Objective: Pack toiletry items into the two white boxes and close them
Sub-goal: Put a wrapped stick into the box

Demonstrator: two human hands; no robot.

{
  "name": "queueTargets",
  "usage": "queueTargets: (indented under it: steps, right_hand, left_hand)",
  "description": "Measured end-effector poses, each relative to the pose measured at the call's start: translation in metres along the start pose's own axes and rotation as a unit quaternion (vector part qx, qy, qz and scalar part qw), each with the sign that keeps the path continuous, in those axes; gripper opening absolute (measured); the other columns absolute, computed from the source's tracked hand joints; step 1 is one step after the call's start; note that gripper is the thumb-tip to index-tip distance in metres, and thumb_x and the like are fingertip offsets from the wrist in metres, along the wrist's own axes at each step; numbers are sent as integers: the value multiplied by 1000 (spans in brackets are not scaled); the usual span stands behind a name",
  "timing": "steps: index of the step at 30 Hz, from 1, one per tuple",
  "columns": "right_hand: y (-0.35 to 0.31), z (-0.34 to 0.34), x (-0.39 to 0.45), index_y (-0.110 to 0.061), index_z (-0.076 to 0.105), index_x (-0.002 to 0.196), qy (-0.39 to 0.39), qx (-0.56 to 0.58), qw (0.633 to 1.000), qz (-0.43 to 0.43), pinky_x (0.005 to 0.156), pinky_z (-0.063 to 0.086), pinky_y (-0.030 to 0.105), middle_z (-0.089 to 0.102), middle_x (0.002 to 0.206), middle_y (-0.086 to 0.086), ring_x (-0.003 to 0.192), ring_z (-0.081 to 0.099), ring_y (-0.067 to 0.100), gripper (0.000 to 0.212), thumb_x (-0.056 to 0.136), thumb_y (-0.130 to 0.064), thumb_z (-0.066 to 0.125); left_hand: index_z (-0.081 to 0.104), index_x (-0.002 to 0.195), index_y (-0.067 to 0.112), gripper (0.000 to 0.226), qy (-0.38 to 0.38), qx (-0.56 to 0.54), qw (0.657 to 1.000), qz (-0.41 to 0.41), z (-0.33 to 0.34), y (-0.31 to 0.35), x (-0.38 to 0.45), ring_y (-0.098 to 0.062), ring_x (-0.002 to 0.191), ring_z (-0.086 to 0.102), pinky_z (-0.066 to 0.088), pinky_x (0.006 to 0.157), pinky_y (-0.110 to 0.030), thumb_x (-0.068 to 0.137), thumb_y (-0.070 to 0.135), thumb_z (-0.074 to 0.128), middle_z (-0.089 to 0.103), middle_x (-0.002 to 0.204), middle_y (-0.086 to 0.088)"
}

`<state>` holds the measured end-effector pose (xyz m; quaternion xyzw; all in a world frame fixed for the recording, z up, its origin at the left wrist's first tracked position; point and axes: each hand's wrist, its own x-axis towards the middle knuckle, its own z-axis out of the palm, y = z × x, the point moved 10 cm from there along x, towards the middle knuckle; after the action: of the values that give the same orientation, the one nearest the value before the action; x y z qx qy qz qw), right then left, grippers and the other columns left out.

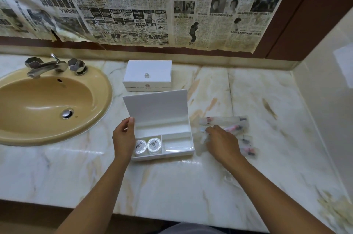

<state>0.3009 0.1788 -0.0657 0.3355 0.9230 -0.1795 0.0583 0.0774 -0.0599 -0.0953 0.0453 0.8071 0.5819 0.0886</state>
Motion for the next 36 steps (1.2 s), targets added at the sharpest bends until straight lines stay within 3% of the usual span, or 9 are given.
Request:
queueTargets:
  steps: [4, 8, 13, 20, 23, 25, 28, 31, 36]
  right_hand:
    - [-3, -12, -1, -19, 61, 99, 18, 29, 999, -2, 71, 45, 30, 59, 101, -2, 92, 61, 23, 28, 81, -4, 46]
    - [-20, -38, -1, -15, 59, 117, 78, 47, 996, -20, 76, 50, 34, 61, 112, 3, 93, 63, 27, 32, 91, -3, 45]
    - [-69, -95, -14, -14, 65, 106, 203, 78, 970, -107, 54, 45, 30, 66, 91, 4, 63, 59, 29, 23, 90, -5, 52]
    - [-154, -152, -25, -16, 63, 102, 255, 200, 924, -204, 64, 49, 32, 67, 95, -4, 71, 59, 20, 19, 89, -8, 54]
    - [-189, -132, -13, -13, 64, 98, 219, 156, 932, -241, 65, 50, 33, 68, 92, 1, 77, 62, 24, 17, 88, -8, 52]
    - [-205, -102, 2, -12, 61, 93, 154, 85, 951, -253, 63, 48, 35, 66, 87, 5, 76, 60, 29, 13, 86, -7, 51]
    - [-212, -54, 24, -13, 54, 81, 59, -34, 969, -239, 60, 37, 31, 60, 80, 7, 68, 50, 28, 11, 84, -2, 51]
    - [-211, -23, 39, -14, 51, 73, 23, -84, 970, -227, 60, 37, 29, 55, 74, 9, 65, 47, 25, 17, 86, -4, 56]
    - [-201, 17, 57, -7, 65, 88, -51, -70, 980, -179, 65, 40, 30, 64, 88, 13, 77, 57, 28, 6, 90, -12, 61]
  left_hand:
    - [70, 109, 10, 26, -2, 0, 1000, -9, 0, -2, 0, 1, 88, 61, 41, 78, -10, 99, 28, 55, 70, 102, 4]
    - [70, 107, 13, 22, -2, -9, 1000, -17, 0, -1, -1, 7, 86, 59, 40, 77, -9, 99, 28, 56, 69, 100, 7]
    - [69, 106, 17, 19, -3, -17, 1000, -22, 0, -1, -2, 11, 86, 59, 39, 75, -6, 99, 29, 56, 67, 98, 11]
    - [70, 110, 17, 24, -10, -24, 999, -25, 1, -4, -2, 10, 83, 61, 42, 75, -12, 99, 33, 56, 70, 102, 9]
    - [70, 108, 18, 23, -11, -22, 999, -23, 1, -3, -1, 10, 81, 62, 43, 72, -11, 99, 33, 55, 71, 100, 8]
    - [71, 109, 18, 24, -7, -19, 1000, -23, 0, -2, -1, 6, 86, 62, 42, 73, -11, 99, 34, 55, 71, 102, 7]
    - [71, 109, 18, 23, -4, -28, 999, -26, 0, -3, 0, 2, 90, 61, 42, 76, -13, 99, 32, 56, 70, 103, 6]
    - [72, 109, 15, 25, -6, -33, 999, -27, 0, -4, 0, -2, 90, 63, 45, 77, -17, 99, 31, 55, 72, 103, 5]
    - [73, 107, 19, 23, -7, -45, 999, -30, 0, -4, 0, -5, 92, 66, 49, 80, -22, 99, 32, 55, 73, 101, 7]
